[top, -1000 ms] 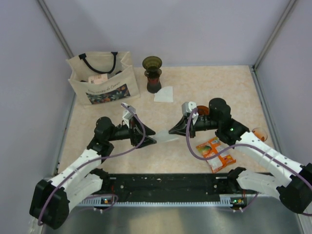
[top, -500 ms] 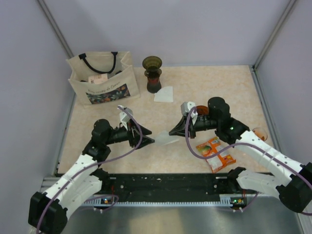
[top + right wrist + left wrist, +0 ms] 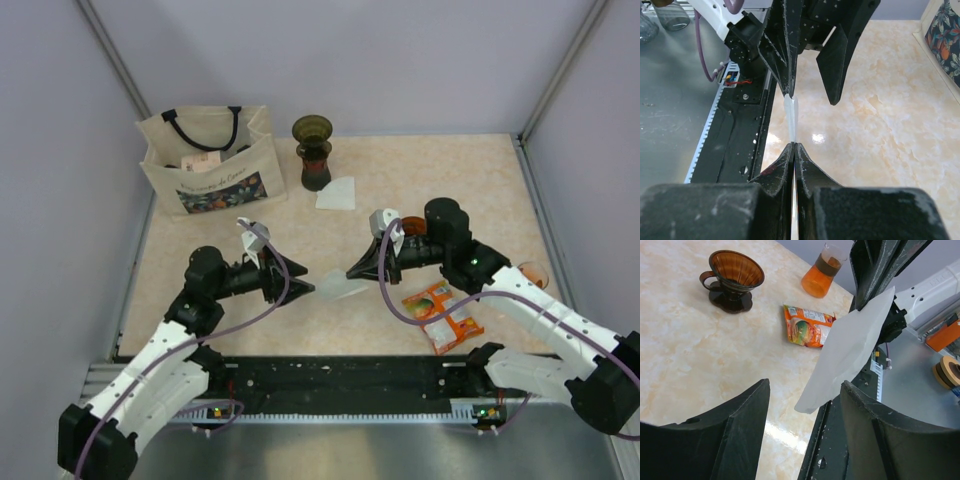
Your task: Place the coffee filter in the dripper
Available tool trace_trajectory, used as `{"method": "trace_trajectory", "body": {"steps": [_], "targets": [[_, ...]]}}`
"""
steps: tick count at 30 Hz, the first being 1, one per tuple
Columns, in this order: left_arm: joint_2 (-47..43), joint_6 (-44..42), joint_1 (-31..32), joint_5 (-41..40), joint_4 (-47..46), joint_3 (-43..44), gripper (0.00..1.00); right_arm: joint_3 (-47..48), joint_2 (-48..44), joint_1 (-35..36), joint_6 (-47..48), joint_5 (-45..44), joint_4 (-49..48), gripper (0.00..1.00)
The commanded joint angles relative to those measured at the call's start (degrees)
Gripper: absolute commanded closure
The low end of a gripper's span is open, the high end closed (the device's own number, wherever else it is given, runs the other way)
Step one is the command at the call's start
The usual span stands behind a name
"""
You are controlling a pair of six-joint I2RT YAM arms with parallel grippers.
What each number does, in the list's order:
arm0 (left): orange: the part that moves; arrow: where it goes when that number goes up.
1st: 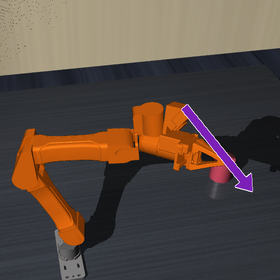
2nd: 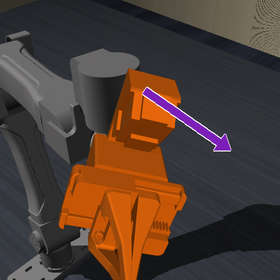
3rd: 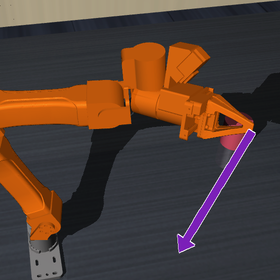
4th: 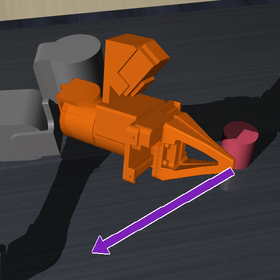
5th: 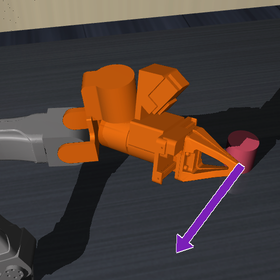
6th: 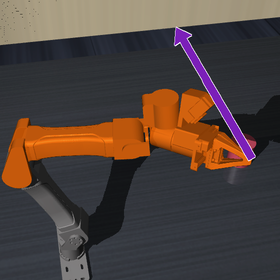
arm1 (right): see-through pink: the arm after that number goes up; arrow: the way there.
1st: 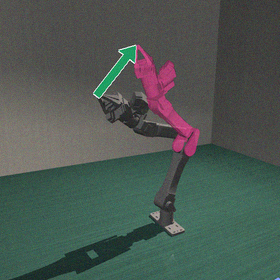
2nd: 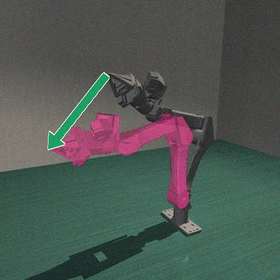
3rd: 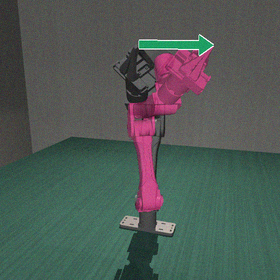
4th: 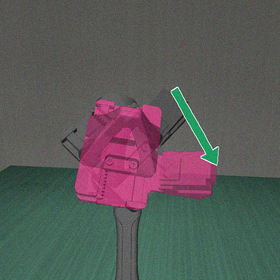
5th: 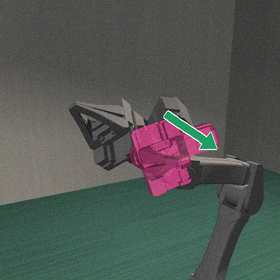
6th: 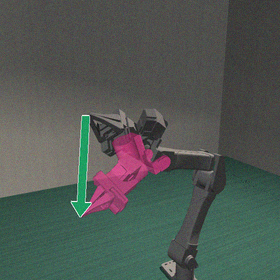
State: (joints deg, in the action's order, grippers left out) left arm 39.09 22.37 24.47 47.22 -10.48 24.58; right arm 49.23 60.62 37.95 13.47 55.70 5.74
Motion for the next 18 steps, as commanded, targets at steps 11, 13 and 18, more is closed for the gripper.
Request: {"method": "trace_trajectory", "body": {"steps": [11, 13, 18], "targets": [[8.54, 4.96, 0.75, 9.64, -15.36, 0.91, 0.38, 2.27, 0.02, -0.51, -1.34, 3.10, -4.59, 1.00], [9.77, 4.79, 1.54, 10.78, -15.80, 1.00, 0.38, 2.45, 0.55, -0.51, -2.05, 2.92, -5.21, 1.00], [12.93, 2.86, 4.18, 11.14, -14.75, 2.57, 0.41, 2.62, 1.17, -0.51, -3.10, 3.27, -7.14, 1.00]]}}
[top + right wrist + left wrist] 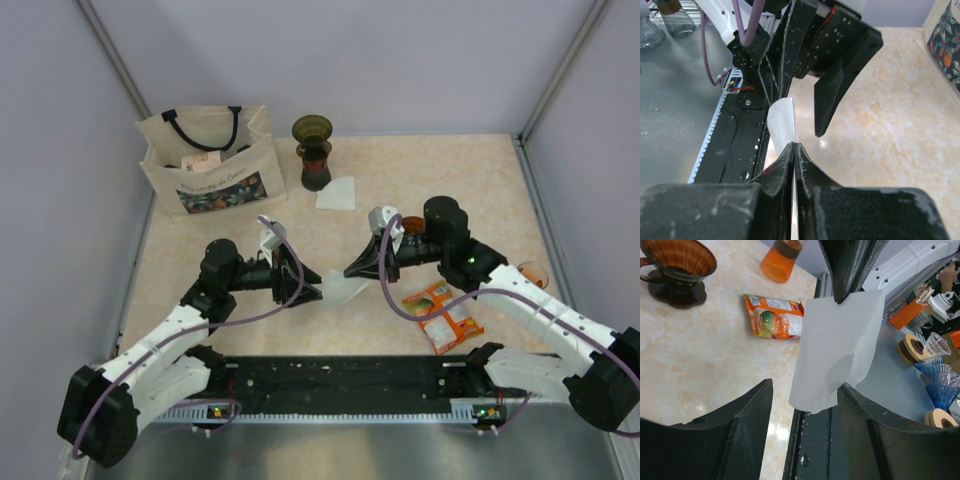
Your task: Place the coffee filter in the dripper
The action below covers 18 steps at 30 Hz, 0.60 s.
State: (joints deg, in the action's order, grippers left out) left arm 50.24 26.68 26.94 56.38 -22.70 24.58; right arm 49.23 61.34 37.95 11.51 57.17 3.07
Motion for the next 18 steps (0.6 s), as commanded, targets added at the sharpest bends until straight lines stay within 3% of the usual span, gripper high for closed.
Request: {"method": "trace_trajectory", "body": {"steps": [1, 8, 13, 15, 18], "targets": [[2.05, -1.89, 2.06, 1.72, -2.18, 2.93, 0.42, 2.71, 0.53, -0.51, -1.57, 1.89, -4.91, 1.00], [3.02, -0.92, 3.82, -1.00, -4.99, 3.55, 0.49, 1.57, 0.88, -0.60, -3.86, 0.84, -7.46, 1.00], [3.55, 0.57, 3.82, -3.47, -6.82, 3.28, 0.76, 0.43, 0.10, -0.51, -6.14, -2.40, -9.92, 1.00], [3.29, 1.45, 3.82, -3.82, -8.23, 2.67, 1.00, -0.01, -0.17, -0.51, -6.67, -3.46, -10.28, 1.00], [1.89, 2.59, 3.91, -7.41, -9.47, 1.53, 1.00, -0.45, -0.35, -0.51, -7.29, -6.44, -10.28, 1.00]]}}
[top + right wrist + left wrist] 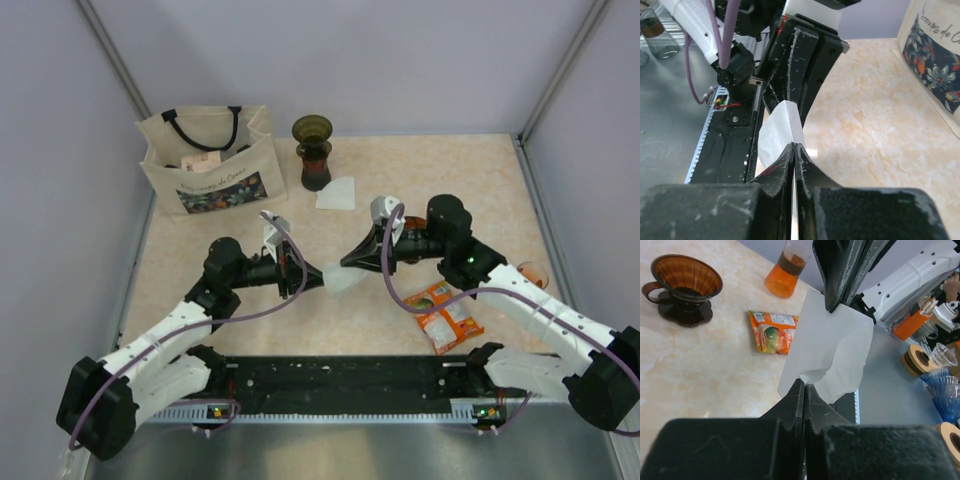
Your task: Place the coffee filter in the dripper
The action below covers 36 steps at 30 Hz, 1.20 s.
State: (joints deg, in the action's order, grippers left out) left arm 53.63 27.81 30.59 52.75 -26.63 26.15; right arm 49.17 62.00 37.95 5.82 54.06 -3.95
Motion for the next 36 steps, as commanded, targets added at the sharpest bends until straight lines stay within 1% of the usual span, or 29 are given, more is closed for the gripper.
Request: {"method": "trace_trajectory", "body": {"steps": [1, 3, 4, 5, 6, 7, 8, 9, 10, 14, 16, 18, 21, 23, 25, 26, 28, 32, 33, 36], "targets": [[-2.03, 1.72, 0.17, -5.62, -5.45, -0.22, 1.00, -0.39, -1.09, -0.51, -1.52, -4.66, -2.83, 1.00], [-3.00, 2.59, 0.26, -8.97, -4.58, -0.49, 1.00, -0.56, -1.09, -0.60, -1.52, -7.64, -2.21, 1.00], [-3.35, 2.95, 0.26, -10.29, -3.00, -0.31, 1.00, -0.65, -1.00, -0.51, -1.69, -9.05, -2.12, 0.96], [-3.61, 3.04, 0.17, -11.78, -1.33, 0.12, 1.00, -0.65, -0.91, -0.51, -2.48, -10.63, -2.38, 0.83], [-3.70, 3.30, 0.17, -13.27, 1.12, 0.65, 1.00, -0.56, -1.00, -0.51, -3.18, -12.91, -2.56, 0.64], [-3.88, 3.04, 0.17, -14.77, 3.49, 1.52, 1.00, -0.39, -1.18, -0.51, -3.88, -15.63, -2.38, 0.38], [-3.97, 2.95, 0.26, -16.52, 6.21, 2.23, 1.00, -0.13, -1.44, -0.51, -4.76, -19.83, -2.03, 0.21], [-4.14, 2.86, 0.35, -18.80, 8.94, 3.11, 1.00, -0.04, -1.96, -0.51, -5.38, -24.48, -1.68, 0.14], [-4.32, 2.77, 0.26, -21.52, 11.84, 3.81, 1.00, -0.04, -2.58, -0.51, -5.47, -28.62, -1.33, 0.01], [-4.06, 5.57, 0.44, -35.48, 23.53, 7.94, 1.00, -1.00, -4.16, -0.43, -13.09, -45.85, -1.33, 0.01], [-3.09, 7.77, 0.52, -41.13, 28.63, 10.14, 1.00, -1.27, -3.47, 0.36, -16.62, -49.56, -1.16, 0.01], [-1.95, 10.84, 0.61, -45.18, 31.01, 11.81, 1.00, -0.22, -1.10, 4.04, -17.17, -53.78, -0.02, 0.01], [0.07, 14.54, 1.57, -49.14, 32.87, 14.09, 1.00, 1.72, 3.47, 10.98, -17.94, -64.58, -0.18, 0.01], [1.12, 15.77, 2.80, -51.59, 33.83, 15.50, 1.00, 2.34, 6.28, 11.61, -21.45, -64.26, -1.84, 0.01], [2.70, 17.62, 3.60, -52.14, 34.45, 16.30, 1.00, 2.25, 8.57, 12.05, -24.36, -63.12, -5.09, 0.02], [3.06, 18.50, 3.95, -54.40, 34.63, 16.47, 1.00, 2.34, 9.71, 12.58, -25.24, -63.46, -6.24, 0.03], [4.46, 18.86, 4.22, -53.46, 34.19, 17.00, 1.00, 3.30, 12.52, 13.54, -26.30, -65.21, -7.13, 0.05], [6.31, 19.56, 5.44, -55.12, 35.24, 18.41, 1.00, 4.88, 16.39, 14.87, -26.39, -67.60, -7.83, 0.08], [7.01, 19.56, 5.62, -55.47, 35.51, 18.93, 1.00, 5.32, 17.01, 14.95, -25.87, -67.25, -7.40, 0.09], [8.33, 19.82, 5.62, -55.74, 37.09, 20.16, 1.00, 5.59, 17.11, 15.57, -26.22, -69.79, -6.78, 0.09]]}}
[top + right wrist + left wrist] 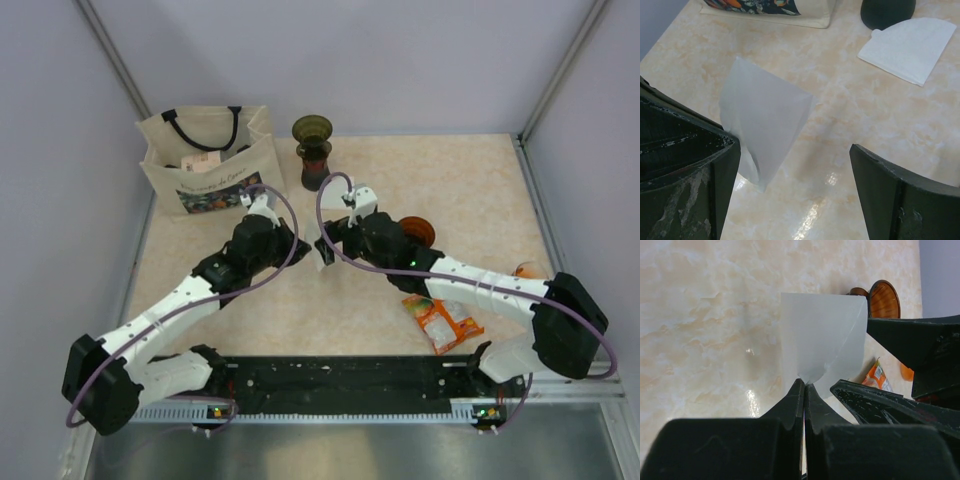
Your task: Place the coffee filter in the dripper
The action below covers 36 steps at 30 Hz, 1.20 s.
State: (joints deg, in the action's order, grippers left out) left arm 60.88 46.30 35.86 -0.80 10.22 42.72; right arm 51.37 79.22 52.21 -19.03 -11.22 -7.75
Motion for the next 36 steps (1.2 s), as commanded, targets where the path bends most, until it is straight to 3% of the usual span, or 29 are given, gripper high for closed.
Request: {"method": "trace_trajectory", "body": {"steps": [1, 8, 17, 23, 25, 36], "targets": [[1.43, 1.33, 0.44, -1.49, 0.33, 4.03, 1.00, 3.29, -0.12, 1.41, -1.54, -5.47, -2.80, 0.10], [3.10, 2.82, 0.53, 0.44, -2.65, 4.92, 1.00, 2.15, 3.13, 1.85, -2.68, -8.98, -3.59, 0.19], [3.54, 2.65, 0.62, 2.03, -2.93, 5.18, 1.00, 3.38, 7.00, 1.85, -2.33, -13.91, -5.52, 0.56], [3.19, 1.51, 0.71, -2.09, 0.85, 5.53, 1.00, 3.29, 8.32, 1.85, -3.21, -14.17, -6.15, 0.77], [2.84, 0.90, 0.71, -3.85, 2.69, 5.62, 1.00, 3.82, 8.32, 1.85, -2.34, -14.88, -4.83, 0.91], [4.15, -7.18, 0.71, -11.33, 15.87, 10.71, 1.00, 6.81, 6.47, 1.85, 1.97, -15.06, 6.86, 0.94]]}}
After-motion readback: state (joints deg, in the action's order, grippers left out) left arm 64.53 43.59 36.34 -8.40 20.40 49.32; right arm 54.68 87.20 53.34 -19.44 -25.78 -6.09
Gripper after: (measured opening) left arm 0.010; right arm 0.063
